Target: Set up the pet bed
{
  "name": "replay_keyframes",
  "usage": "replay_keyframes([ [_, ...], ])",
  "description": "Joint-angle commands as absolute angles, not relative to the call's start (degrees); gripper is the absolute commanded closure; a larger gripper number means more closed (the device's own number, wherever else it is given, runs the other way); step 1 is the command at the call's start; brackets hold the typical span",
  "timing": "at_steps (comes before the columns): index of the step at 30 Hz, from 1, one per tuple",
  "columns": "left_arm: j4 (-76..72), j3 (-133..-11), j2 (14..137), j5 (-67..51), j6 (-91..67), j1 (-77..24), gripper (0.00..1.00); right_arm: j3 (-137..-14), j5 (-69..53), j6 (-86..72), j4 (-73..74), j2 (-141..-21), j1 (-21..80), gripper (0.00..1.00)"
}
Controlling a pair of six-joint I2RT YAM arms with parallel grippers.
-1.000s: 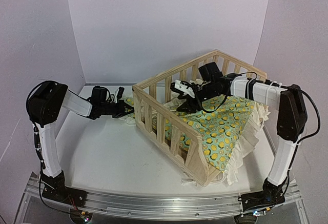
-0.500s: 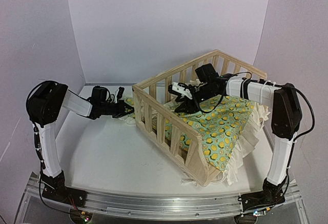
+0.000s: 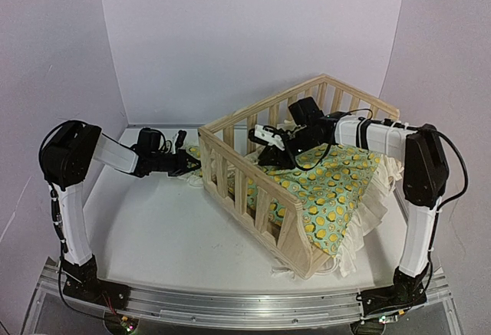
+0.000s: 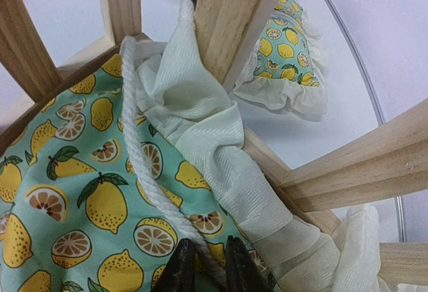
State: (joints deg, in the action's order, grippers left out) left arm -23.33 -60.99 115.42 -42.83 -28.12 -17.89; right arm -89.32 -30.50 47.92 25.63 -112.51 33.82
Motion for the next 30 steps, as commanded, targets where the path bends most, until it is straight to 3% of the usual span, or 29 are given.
replay_keyframes([
  [1,-23.4,-63.6,113.6,-41.6,-26.6,-17.6,0.94,-91.3,-31.2,41.4,22.5,-107.3,34.1,0.94],
  [3,-23.2,-63.4,113.3,-41.2,-26.5,-17.5,0.89,-89.9,-30.6,39.0,21.4,-104.9,34.1,1.0],
  [8,-22.8,-61.3,110.5,-38.6,-24.7,-17.6,0.73,-86.6,-30.5,33.7,17.2,-102.2,34.2,1.0],
  [12,-21.7,-57.9,105.6,-35.0,-23.2,-17.5,0.55,-87.8,-29.3,30.4,17.3,-103.2,34.2,1.0],
  [17,-21.6,-49.8,95.4,-30.2,-20.9,-17.6,0.39,-89.5,-41.5,22.5,18.2,-103.5,34.5,1.0],
  [19,-21.5,-46.3,91.0,-27.8,-20.3,-17.5,0.31,-89.0,-38.2,20.5,18.0,-103.2,34.5,1.0],
  [21,-21.1,-43.6,86.8,-26.9,-20.2,-17.5,0.27,-87.5,-30.0,20.8,16.8,-102.2,34.4,0.77],
  [23,-21.1,-41.4,83.4,-27.4,-21.3,-17.6,0.26,-86.7,-24.3,24.9,16.7,-101.7,34.3,0.6],
  [26,-21.1,-39.2,79.8,-29.9,-23.4,-18.0,0.26,-85.4,-17.8,33.7,16.7,-101.2,33.2,0.51],
  [30,-21.1,-36.4,75.2,-30.9,-23.2,-19.3,0.24,-87.7,-15.6,43.9,21.9,-103.9,31.1,0.48],
])
